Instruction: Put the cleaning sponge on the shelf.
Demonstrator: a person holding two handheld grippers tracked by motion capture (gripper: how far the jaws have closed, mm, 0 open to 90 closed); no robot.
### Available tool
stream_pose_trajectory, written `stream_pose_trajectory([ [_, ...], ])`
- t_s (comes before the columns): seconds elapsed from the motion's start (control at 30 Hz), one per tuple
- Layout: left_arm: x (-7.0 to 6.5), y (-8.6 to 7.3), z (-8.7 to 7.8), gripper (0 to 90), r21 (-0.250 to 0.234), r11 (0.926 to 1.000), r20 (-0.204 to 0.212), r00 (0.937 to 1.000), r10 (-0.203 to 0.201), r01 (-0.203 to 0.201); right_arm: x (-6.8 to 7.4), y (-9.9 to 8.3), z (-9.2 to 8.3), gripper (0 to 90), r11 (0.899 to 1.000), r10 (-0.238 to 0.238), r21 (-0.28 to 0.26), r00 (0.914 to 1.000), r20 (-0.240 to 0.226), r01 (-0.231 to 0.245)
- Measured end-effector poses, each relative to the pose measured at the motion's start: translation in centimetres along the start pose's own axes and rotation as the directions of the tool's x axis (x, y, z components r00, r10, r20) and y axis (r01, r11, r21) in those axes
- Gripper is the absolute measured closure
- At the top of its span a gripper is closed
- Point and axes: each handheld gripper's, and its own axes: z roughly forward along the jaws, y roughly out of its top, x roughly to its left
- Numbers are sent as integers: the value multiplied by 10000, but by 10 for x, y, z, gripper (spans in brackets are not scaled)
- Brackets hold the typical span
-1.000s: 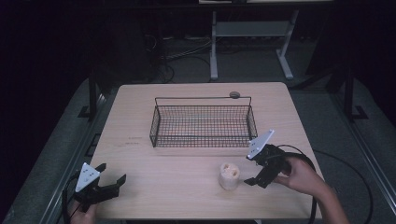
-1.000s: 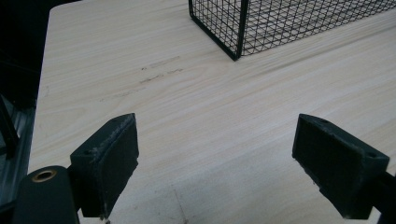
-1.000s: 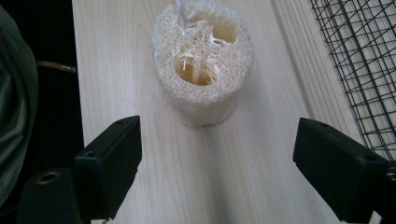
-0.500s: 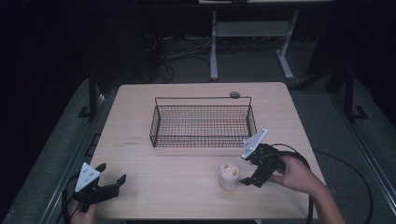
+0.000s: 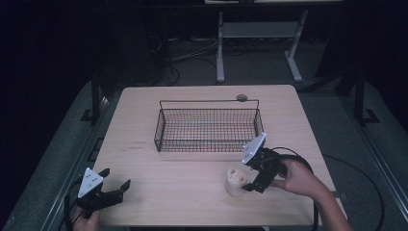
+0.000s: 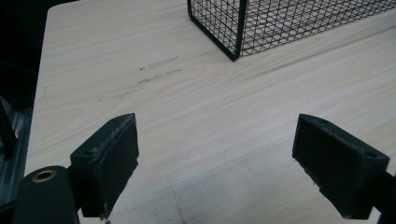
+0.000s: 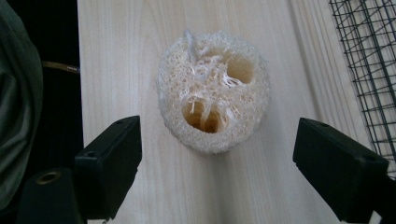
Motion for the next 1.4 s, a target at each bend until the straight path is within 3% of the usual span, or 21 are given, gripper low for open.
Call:
stream_pose_trajectory([
  [0.63, 1, 0, 0, 137, -24, 10000, 22, 10000, -20, 20, -5, 17, 15, 156, 9989, -170, 439, 9990, -412, 188],
  [1.4, 1, 0, 0, 137, -60, 10000, 3, 10000, -24, 24, -7, 23, 25, 204, 9968, -199, 759, 9967, -785, 259],
])
